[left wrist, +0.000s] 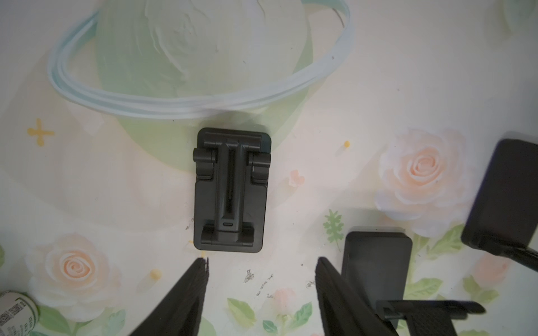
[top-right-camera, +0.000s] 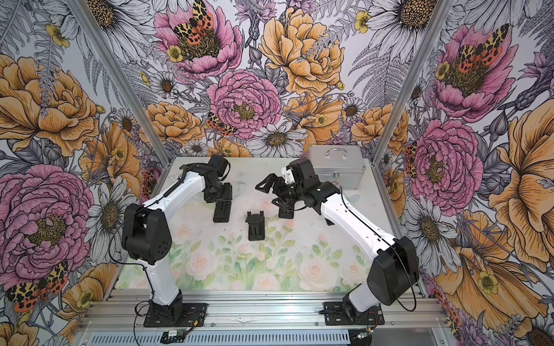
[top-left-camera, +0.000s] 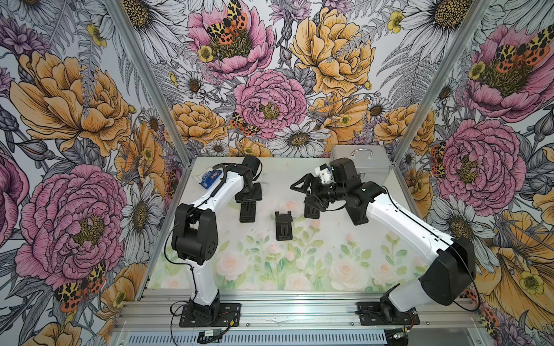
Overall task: Open the phone stand
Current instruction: Pick up the phone stand at the center of the board.
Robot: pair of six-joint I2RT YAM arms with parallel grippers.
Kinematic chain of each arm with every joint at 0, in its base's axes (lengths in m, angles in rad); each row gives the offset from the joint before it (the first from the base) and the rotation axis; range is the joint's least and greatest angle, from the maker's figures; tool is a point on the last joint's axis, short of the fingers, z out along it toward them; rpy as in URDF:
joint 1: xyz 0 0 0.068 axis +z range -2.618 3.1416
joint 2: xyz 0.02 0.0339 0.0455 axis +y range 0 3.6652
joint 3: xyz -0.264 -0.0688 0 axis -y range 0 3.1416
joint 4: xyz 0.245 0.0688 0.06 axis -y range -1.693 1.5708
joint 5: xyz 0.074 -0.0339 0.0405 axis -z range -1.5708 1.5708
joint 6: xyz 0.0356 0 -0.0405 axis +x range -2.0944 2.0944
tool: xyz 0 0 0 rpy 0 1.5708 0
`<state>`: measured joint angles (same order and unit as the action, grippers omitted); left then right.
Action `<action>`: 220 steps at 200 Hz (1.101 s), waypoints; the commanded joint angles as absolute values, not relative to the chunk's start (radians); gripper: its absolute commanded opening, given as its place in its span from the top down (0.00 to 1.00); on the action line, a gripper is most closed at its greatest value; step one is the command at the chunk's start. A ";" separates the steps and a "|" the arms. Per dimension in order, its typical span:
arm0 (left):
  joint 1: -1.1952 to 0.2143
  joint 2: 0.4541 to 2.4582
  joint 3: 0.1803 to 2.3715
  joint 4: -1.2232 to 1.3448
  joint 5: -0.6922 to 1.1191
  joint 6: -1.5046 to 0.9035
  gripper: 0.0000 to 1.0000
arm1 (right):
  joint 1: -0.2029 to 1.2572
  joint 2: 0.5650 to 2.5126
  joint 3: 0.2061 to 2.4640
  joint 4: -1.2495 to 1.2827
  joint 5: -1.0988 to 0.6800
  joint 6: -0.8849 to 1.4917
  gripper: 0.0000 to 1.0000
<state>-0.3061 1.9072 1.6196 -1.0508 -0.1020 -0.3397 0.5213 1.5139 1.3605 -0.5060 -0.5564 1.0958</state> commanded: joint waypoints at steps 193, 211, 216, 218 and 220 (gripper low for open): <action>-0.266 2.154 1.723 -1.066 -0.118 -0.207 0.46 | 0.456 1.515 1.358 -0.510 -0.575 1.069 0.01; -0.266 2.159 1.723 -1.065 -0.119 -0.203 0.46 | 0.453 1.510 1.354 -0.509 -0.575 1.069 0.01; -0.267 2.161 1.723 -1.063 -0.120 -0.204 0.46 | 0.451 1.508 1.353 -0.509 -0.575 1.068 0.01; -0.267 2.161 1.722 -1.063 -0.120 -0.204 0.46 | 0.451 1.508 1.353 -0.510 -0.575 1.067 0.01; -0.266 2.161 1.721 -1.062 -0.119 -0.204 0.46 | 0.451 1.508 1.352 -0.509 -0.575 1.069 0.01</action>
<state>-0.2596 2.1479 1.7058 -1.0729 -0.1127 -0.2245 0.4629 1.5162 1.3605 -0.5125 -0.5777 1.0821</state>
